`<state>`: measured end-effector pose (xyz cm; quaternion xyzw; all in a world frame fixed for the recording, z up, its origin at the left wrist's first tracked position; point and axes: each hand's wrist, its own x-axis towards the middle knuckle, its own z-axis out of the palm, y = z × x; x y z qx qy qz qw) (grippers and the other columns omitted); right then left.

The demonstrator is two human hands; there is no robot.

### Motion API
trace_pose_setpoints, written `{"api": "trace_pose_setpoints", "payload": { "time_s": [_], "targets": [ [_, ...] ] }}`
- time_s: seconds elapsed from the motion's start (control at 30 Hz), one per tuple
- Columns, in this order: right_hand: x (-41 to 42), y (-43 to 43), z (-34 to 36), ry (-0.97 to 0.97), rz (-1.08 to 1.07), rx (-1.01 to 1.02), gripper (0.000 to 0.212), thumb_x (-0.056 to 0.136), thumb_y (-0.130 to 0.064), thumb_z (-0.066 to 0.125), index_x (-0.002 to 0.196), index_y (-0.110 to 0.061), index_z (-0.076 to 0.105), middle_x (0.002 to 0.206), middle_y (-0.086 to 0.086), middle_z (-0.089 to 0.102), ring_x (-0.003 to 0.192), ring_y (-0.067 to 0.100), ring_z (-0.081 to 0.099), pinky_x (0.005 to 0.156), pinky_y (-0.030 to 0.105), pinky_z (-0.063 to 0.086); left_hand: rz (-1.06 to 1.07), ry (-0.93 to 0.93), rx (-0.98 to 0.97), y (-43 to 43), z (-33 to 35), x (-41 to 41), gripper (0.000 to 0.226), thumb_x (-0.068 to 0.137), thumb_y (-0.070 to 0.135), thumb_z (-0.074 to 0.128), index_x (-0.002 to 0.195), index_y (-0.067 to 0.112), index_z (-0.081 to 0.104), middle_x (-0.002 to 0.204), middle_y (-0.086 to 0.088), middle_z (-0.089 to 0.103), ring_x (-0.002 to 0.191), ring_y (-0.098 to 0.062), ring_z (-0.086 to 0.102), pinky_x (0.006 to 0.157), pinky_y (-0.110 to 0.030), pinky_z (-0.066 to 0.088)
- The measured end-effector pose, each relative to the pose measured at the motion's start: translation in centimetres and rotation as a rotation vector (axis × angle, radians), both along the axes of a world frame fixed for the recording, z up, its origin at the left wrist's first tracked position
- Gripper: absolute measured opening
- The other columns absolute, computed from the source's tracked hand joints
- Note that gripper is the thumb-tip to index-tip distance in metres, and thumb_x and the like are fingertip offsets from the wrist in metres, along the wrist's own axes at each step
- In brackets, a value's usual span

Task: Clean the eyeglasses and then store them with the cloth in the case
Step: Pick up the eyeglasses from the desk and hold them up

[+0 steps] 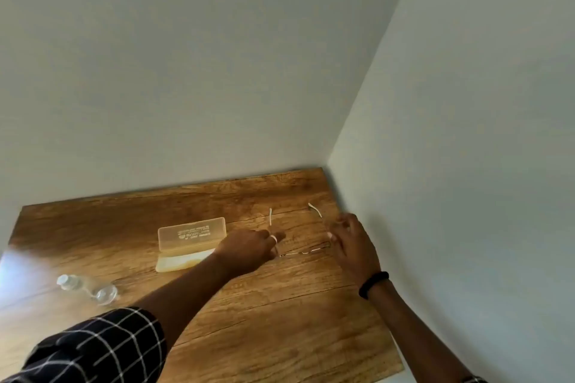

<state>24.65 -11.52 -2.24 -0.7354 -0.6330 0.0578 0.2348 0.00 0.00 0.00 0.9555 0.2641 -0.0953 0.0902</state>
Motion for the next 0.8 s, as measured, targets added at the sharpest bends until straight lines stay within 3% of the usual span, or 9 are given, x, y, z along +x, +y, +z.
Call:
{"api": "trace_pose_setpoints", "payload": {
  "time_s": [0.1,0.37,0.53,0.7,0.8],
  "targets": [
    [0.2,-1.5,-0.5,0.073,-0.024,-0.053,0.016,0.095,-0.024,0.058,0.109,-0.029,0.064,0.115,-0.006,0.05,0.096,0.013,0.057,0.071,0.021,0.05,-0.045,0.047,0.006,-0.6,-0.6,0.1,0.049,0.102,0.039,0.047,0.147,0.024,0.039,0.13,-0.005,0.062,0.108,-0.028,0.066,0.075,-0.039,0.054],
    [0.3,-1.9,-1.5,0.015,-0.017,-0.16,0.021,0.09,-0.015,0.066,0.106,-0.027,0.069,0.106,-0.005,0.052,0.088,0.012,0.055,0.069,0.022,0.051,-0.049,0.083,0.027,-1.1,-1.7,0.9,0.036,0.099,0.015,0.052,0.134,0.019,0.053,0.119,-0.007,0.063,0.104,-0.03,0.066,0.072,-0.041,0.055],
    [0.0,-1.4,-1.5,-0.031,-0.019,-0.136,0.016,0.086,-0.013,0.07,0.097,-0.024,0.071,0.101,-0.005,0.055,0.085,0.015,0.057,0.066,0.024,0.053,-0.044,0.07,0.018,-1.1,-1.3,1.1,0.034,0.099,0.013,0.051,0.133,0.016,0.053,0.121,-0.008,0.062,0.107,-0.031,0.064,0.074,-0.04,0.053],
    [0.3,-0.8,0.5,-0.022,-0.014,-0.029,0.02,0.086,-0.009,0.072,0.096,-0.027,0.071,0.098,-0.009,0.054,0.082,0.009,0.056,0.058,0.025,0.054,-0.024,-0.066,0.036,0.2,0.7,0.0,0.037,0.101,0.019,0.047,0.138,0.022,0.052,0.133,-0.004,0.06,0.114,-0.029,0.063,0.081,-0.041,0.056],
    [0.0,0.0,3.3,0.015,-0.01,0.073,0.02,0.085,-0.008,0.072,0.096,-0.025,0.074,0.098,-0.007,0.056,0.084,0.009,0.055,0.058,0.02,0.051,-0.007,-0.286,0.084,1.1,3.2,-1.5,0.038,0.096,0.011,0.056,0.134,0.018,0.059,0.13,-0.003,0.065,0.105,-0.029,0.068,0.071,-0.037,0.056]
  ]
}}
